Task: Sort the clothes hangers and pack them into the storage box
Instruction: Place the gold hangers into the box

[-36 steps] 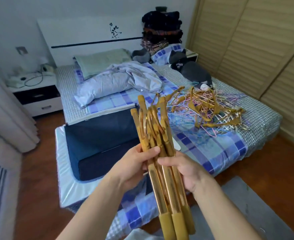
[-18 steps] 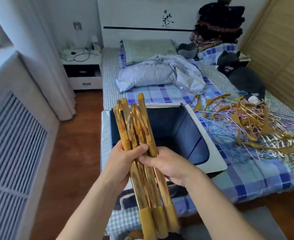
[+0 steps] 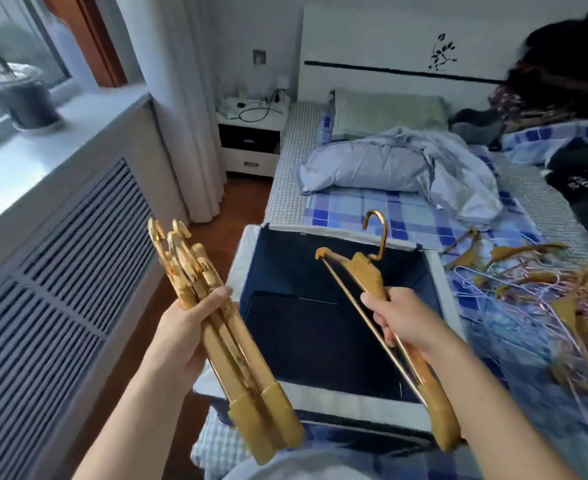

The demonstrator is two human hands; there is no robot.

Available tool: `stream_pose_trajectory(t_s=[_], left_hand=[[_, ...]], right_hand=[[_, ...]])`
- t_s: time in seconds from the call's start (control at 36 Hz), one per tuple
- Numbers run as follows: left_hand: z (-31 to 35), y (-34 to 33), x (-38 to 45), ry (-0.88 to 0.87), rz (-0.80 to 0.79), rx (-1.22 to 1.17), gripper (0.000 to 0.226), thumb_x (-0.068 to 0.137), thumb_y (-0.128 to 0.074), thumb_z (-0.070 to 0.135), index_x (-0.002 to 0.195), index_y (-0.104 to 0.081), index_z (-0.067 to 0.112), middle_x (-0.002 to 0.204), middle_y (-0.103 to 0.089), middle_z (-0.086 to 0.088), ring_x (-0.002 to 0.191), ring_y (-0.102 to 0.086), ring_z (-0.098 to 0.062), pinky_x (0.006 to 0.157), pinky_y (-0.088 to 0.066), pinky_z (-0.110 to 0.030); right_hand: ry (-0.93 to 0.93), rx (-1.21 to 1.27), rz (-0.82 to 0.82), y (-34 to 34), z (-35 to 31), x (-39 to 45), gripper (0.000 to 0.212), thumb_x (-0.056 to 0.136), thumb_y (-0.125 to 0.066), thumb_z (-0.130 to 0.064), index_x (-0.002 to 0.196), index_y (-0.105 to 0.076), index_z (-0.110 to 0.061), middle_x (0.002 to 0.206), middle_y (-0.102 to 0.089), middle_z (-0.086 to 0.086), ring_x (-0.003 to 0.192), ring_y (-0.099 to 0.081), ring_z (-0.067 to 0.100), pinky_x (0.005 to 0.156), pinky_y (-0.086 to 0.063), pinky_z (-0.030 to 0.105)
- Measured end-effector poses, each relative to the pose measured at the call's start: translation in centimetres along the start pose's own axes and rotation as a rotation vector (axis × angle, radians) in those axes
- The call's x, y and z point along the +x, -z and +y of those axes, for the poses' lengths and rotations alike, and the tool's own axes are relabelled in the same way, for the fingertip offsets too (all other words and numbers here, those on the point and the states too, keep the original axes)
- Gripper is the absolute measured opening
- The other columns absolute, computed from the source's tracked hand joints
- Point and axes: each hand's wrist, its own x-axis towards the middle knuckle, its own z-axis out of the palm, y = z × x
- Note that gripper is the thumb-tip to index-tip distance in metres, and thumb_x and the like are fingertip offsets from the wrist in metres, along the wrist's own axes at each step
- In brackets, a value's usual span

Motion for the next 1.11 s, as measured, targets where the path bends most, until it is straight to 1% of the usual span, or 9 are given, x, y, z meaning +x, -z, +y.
stream_pose_trajectory(t_s=[0.14,0.28,0.39,0.44,0.64,0.83,0.92,1.03,1.11], left_hand=[[-1.1,-3.1,-0.8,-0.017,0.024,0.002,0.057,0.074,-0.082,0.022,0.124,-0.064,0.002,0.099,-0.074,-0.018,0.092,-0.074,-0.031,0.076,-0.059,-0.043],[-1.9,-6.8,-1.8,-0.029,0.038,-0.002,0.052,0.076,-0.083,0.016,0.123,-0.065,0.005,0.11,-0.075,-0.016,0.097,-0.075,-0.029,0.076,-0.059,-0.043],[-2.1,-9.3,-2.7,-0.028,-0.008,0.002,0.034,0.087,-0.074,0.008,0.12,-0.065,0.004,0.105,-0.075,-0.02,0.085,-0.074,-0.031,0.071,-0.06,-0.042],[-2.2,-9.9,-2.8,-0.034,-0.029,0.02,0.035,0.087,-0.075,0.009,0.12,-0.064,0.005,0.103,-0.075,-0.021,0.086,-0.074,-0.034,0.075,-0.06,-0.046],[-2.9,-11.5,-3.5,-0.074,0.004,0.073,0.028,0.087,-0.076,0.017,0.113,-0.067,0.012,0.107,-0.075,-0.02,0.099,-0.073,-0.037,0.092,-0.058,-0.053],[-2.6,-11.4,-3.4,-0.085,-0.006,0.103,0.03,0.087,-0.075,0.015,0.114,-0.069,0.005,0.108,-0.075,-0.019,0.102,-0.072,-0.039,0.099,-0.053,-0.057],[-2.4,-11.1,-3.1,-0.078,0.01,0.069,0.031,0.088,-0.073,0.012,0.117,-0.066,0.002,0.108,-0.075,-0.019,0.101,-0.072,-0.039,0.097,-0.055,-0.055],[-2.2,-10.3,-2.5,-0.057,0.063,0.026,0.055,0.078,-0.08,0.02,0.123,-0.059,-0.003,0.113,-0.072,-0.025,0.101,-0.073,-0.037,0.084,-0.06,-0.047],[-2.3,-8.9,-1.8,-0.031,0.188,0.016,0.048,0.078,-0.082,0.019,0.117,-0.062,0.002,0.11,-0.074,-0.021,0.092,-0.075,-0.03,0.076,-0.061,-0.042]], right_hand=[[0.088,0.013,-0.113,0.8,-0.3,0.9,0.032,0.098,-0.057,-0.037,0.074,-0.054,-0.016,0.06,-0.05,-0.002,0.054,-0.051,0.015,0.058,-0.049,0.029],[0.157,0.18,-0.306,-1.7,-2.6,1.0,0.016,0.099,-0.059,-0.028,0.101,-0.064,-0.013,0.085,-0.072,0.005,0.075,-0.071,0.02,0.08,-0.062,0.04],[0.182,0.091,-0.395,-4.1,-4.2,-0.1,0.016,0.099,-0.056,-0.04,0.11,-0.061,-0.03,0.099,-0.074,-0.002,0.089,-0.073,0.011,0.086,-0.058,0.036],[0.211,0.038,-0.388,-4.5,-4.8,-0.4,0.017,0.099,-0.053,-0.048,0.112,-0.058,-0.039,0.1,-0.072,-0.008,0.091,-0.07,0.006,0.084,-0.056,0.032],[0.284,0.061,-0.487,-3.5,-4.4,-0.1,0.029,0.092,-0.068,-0.039,0.117,-0.054,-0.043,0.099,-0.072,-0.015,0.087,-0.07,-0.003,0.076,-0.056,0.022],[0.315,0.023,-0.5,-2.1,-4.6,0.8,0.02,0.091,-0.07,-0.038,0.11,-0.065,-0.036,0.099,-0.074,-0.011,0.091,-0.071,0.003,0.09,-0.058,0.035],[0.297,-0.037,-0.5,-1.4,-4.7,2.0,0.017,0.092,-0.068,-0.037,0.109,-0.067,-0.038,0.098,-0.074,-0.01,0.09,-0.072,0.007,0.09,-0.058,0.039],[0.265,-0.046,-0.575,-0.6,-4.6,3.1,0.019,0.093,-0.067,-0.031,0.112,-0.065,-0.032,0.097,-0.076,0.0,0.089,-0.074,0.014,0.087,-0.06,0.042],[0.231,-0.05,-0.619,-0.2,-3.8,4.1,0.024,0.093,-0.068,-0.026,0.116,-0.062,-0.025,0.102,-0.075,0.004,0.091,-0.075,0.019,0.084,-0.061,0.045]])
